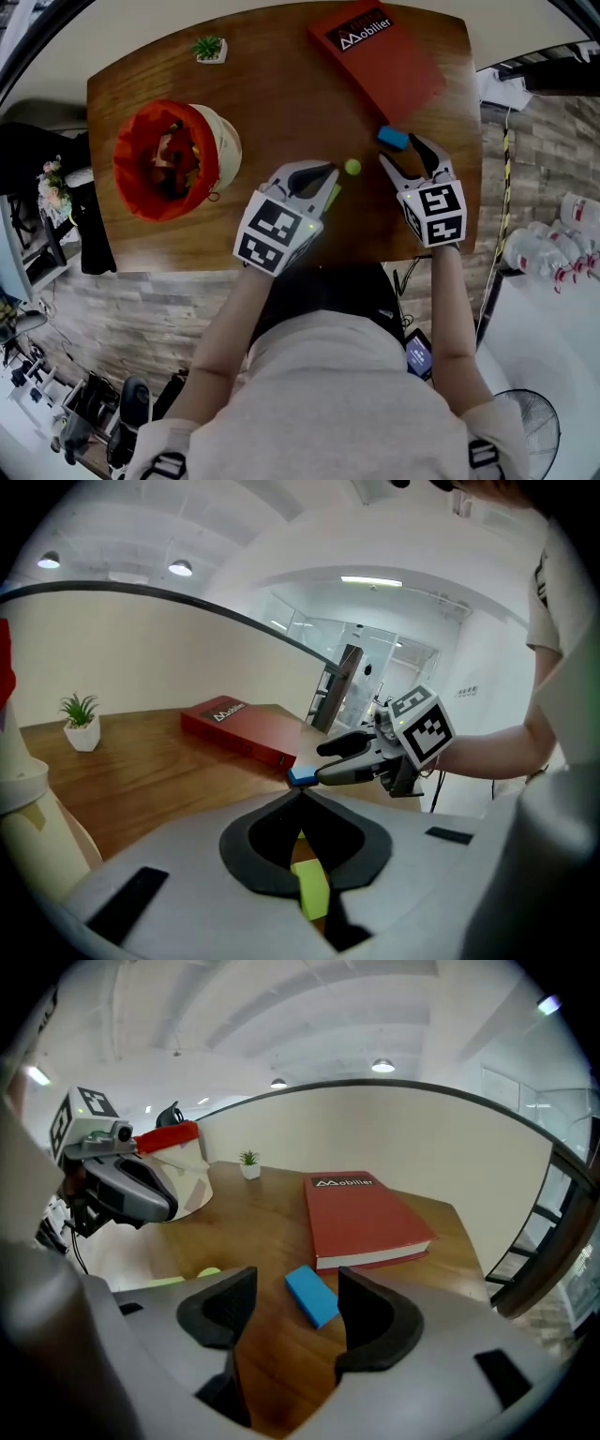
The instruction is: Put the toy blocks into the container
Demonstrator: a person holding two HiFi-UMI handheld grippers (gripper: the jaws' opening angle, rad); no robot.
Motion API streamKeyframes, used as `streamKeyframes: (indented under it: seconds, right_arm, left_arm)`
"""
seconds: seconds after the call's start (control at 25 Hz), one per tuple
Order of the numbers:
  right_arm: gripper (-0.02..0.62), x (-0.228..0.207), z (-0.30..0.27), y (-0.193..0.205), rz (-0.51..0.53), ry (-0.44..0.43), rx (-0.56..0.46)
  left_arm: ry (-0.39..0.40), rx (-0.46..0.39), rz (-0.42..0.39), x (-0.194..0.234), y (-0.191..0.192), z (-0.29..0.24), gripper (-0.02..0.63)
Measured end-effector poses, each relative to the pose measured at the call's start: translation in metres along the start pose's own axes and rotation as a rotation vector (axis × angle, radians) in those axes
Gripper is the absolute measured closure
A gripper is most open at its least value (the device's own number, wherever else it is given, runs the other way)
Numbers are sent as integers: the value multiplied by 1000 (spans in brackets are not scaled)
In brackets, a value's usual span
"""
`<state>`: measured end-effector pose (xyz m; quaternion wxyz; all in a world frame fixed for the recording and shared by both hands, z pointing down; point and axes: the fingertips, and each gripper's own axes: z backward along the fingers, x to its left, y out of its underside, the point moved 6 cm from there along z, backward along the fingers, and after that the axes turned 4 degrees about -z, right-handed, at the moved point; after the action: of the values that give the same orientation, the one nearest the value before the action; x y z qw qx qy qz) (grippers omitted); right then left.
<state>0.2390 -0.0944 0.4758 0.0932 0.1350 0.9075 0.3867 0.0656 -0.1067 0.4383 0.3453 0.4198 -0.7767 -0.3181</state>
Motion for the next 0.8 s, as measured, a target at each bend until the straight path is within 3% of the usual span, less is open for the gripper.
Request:
streamKeyframes:
  seconds: [0.32, 0.52, 0.8]
  right_arm:
    - [324, -24, -26, 17, 19, -13, 65]
    - [376, -26, -33, 17, 29, -41, 65]
    - [397, -20, -36, 18, 138, -44, 75]
  left_arm:
    - [-6, 46, 36, 3, 8, -19, 594]
    - [-7, 59, 49, 3, 8, -25, 594]
    - [-24, 51, 65, 3, 10, -25, 594]
